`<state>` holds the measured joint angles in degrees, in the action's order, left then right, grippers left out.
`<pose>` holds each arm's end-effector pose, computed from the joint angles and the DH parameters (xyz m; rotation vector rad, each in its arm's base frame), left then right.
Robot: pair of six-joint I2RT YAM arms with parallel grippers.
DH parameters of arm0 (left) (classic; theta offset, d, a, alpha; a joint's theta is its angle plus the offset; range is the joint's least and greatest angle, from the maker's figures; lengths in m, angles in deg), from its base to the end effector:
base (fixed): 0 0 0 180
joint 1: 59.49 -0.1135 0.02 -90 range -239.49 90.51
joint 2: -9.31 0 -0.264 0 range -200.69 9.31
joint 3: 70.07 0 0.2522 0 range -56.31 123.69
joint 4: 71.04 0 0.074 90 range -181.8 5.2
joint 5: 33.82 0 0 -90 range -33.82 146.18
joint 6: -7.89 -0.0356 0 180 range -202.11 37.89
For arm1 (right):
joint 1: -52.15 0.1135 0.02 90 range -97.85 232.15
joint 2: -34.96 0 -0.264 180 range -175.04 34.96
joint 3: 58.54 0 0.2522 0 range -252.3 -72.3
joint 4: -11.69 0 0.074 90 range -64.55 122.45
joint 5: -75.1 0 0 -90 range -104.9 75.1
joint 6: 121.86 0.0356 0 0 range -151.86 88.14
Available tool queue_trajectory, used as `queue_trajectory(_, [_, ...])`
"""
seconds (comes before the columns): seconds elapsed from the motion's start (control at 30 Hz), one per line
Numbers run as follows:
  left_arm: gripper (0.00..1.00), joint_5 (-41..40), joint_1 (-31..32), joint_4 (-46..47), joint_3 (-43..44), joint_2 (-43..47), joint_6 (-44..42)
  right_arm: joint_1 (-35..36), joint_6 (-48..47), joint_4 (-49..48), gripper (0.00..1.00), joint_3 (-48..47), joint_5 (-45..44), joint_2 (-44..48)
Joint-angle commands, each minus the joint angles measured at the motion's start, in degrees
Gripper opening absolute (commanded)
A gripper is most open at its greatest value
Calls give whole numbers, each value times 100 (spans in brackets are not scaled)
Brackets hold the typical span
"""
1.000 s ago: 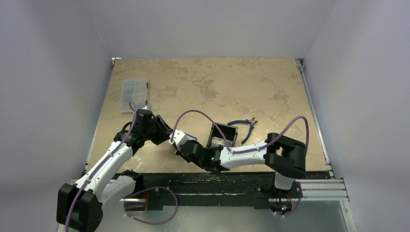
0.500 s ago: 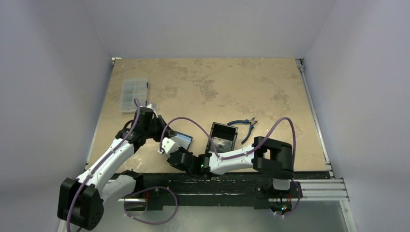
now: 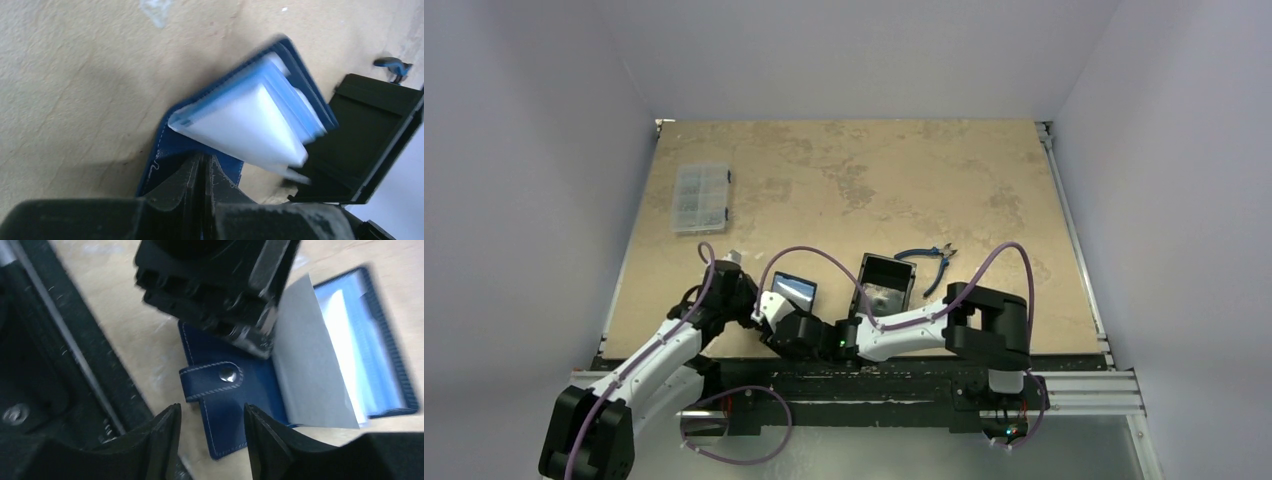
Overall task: Put the credit cards into the card holder
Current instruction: Open the card holder at the center of the board.
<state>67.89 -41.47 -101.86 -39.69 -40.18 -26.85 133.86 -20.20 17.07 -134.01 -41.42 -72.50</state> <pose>0.1470 -0.0554 0.1483 -0.7352 2.4853 -0.7767 0.0730 0.3908 0.1675 -1.0343 1.9147 0.4284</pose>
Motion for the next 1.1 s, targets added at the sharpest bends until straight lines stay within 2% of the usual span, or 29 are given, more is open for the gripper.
queue_trajectory(0.0, [0,-239,-9,300,-272,23,179,-155,587,-390,58,356,1807,443])
queue_trajectory(0.17, [0,-312,-9,394,-261,-294,3,-665,1200,-632,63,775,2972,1047])
queue_trajectory(0.4, [0,-429,-9,140,-183,-161,-84,-1376,1378,167,63,662,3310,1898])
queue_trajectory(0.5, [0,-448,-9,75,-147,-107,-103,-1553,1333,385,56,495,3293,1921])
queue_trajectory(0.63, [0,-432,-9,68,-124,-129,-103,-1654,1160,569,31,201,3400,1695])
queue_trajectory(0.83, [0,-371,-9,38,110,-266,-203,-1632,932,443,22,145,4062,1439])
queue_trajectory(0.9, [0,-379,-9,40,155,-340,-231,-1632,945,395,22,161,4138,1386])
queue_trajectory(1.07, [0,-362,-9,131,97,-354,-175,-1632,920,401,34,67,4216,1343])
